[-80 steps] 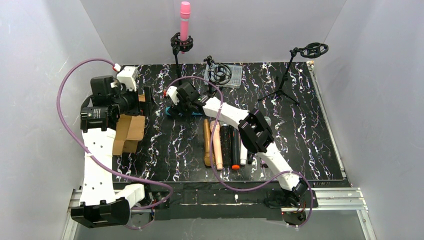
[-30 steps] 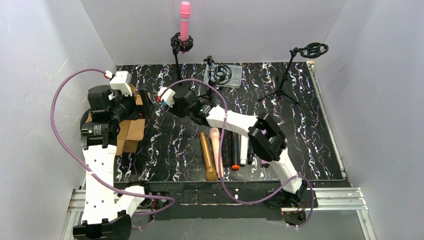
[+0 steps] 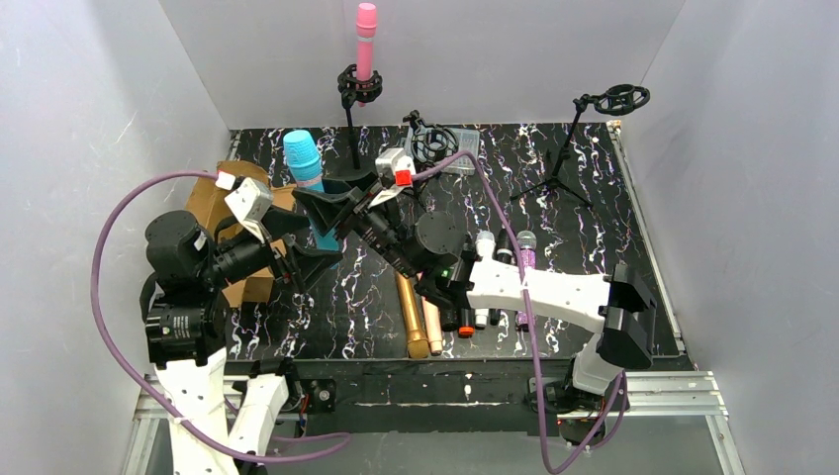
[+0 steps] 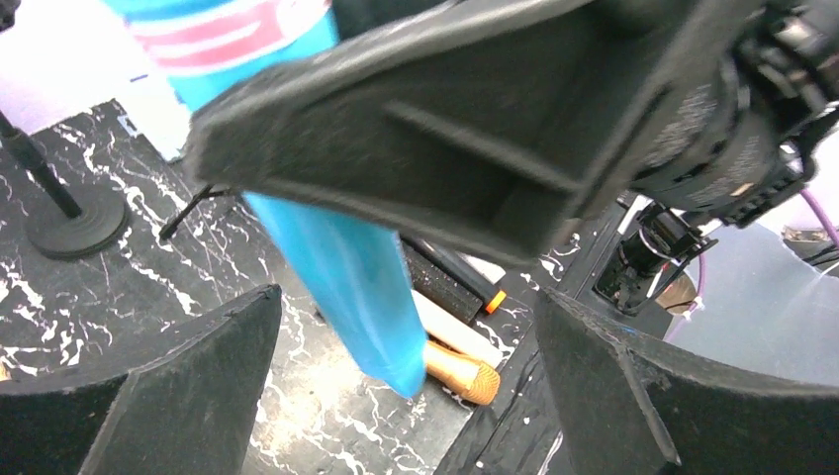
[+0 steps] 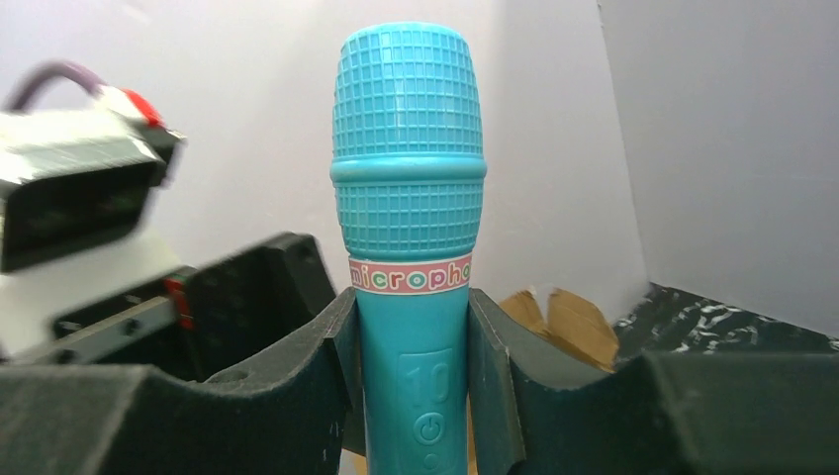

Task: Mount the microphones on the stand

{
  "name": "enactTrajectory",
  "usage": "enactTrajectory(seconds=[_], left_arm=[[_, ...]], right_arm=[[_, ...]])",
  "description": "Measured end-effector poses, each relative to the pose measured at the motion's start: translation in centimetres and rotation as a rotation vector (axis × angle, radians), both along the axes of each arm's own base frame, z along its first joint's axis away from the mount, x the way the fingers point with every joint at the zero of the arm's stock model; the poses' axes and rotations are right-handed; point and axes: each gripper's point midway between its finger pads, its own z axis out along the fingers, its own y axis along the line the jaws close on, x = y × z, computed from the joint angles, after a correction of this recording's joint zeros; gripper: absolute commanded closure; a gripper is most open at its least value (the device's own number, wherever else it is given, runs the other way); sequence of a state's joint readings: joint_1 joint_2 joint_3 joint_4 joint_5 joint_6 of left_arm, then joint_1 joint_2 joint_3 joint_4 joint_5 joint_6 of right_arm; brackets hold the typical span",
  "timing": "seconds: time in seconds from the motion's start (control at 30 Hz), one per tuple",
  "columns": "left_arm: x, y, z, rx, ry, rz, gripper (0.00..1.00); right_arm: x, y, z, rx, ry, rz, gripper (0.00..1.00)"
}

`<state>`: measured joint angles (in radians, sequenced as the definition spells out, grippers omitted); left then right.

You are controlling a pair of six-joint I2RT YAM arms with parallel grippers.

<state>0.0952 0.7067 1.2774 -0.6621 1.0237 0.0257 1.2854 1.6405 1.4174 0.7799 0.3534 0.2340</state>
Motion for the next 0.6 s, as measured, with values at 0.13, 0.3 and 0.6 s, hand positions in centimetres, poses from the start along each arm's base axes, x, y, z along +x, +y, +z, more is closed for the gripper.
enactTrajectory(seconds=[0.13, 0.3, 0.6], left_arm=[[0.6, 0.2, -1.0, 0.000, 0.020, 0.014, 0.09], [0.9, 0.1, -1.3, -0.018, 0.043, 0.008, 0.34], [1.1, -0.2, -0.9, -0.054, 0.061, 0.002, 0.95]], right_arm=[[-1.0, -0.4, 1.6, 0.071, 0.006, 0.030, 0.99], [-1.9, -0.7, 2.9, 0.130, 0.006, 0.071, 0.99], [-2.1, -0.6, 2.5, 0.094, 0.023, 0.101, 0.63]])
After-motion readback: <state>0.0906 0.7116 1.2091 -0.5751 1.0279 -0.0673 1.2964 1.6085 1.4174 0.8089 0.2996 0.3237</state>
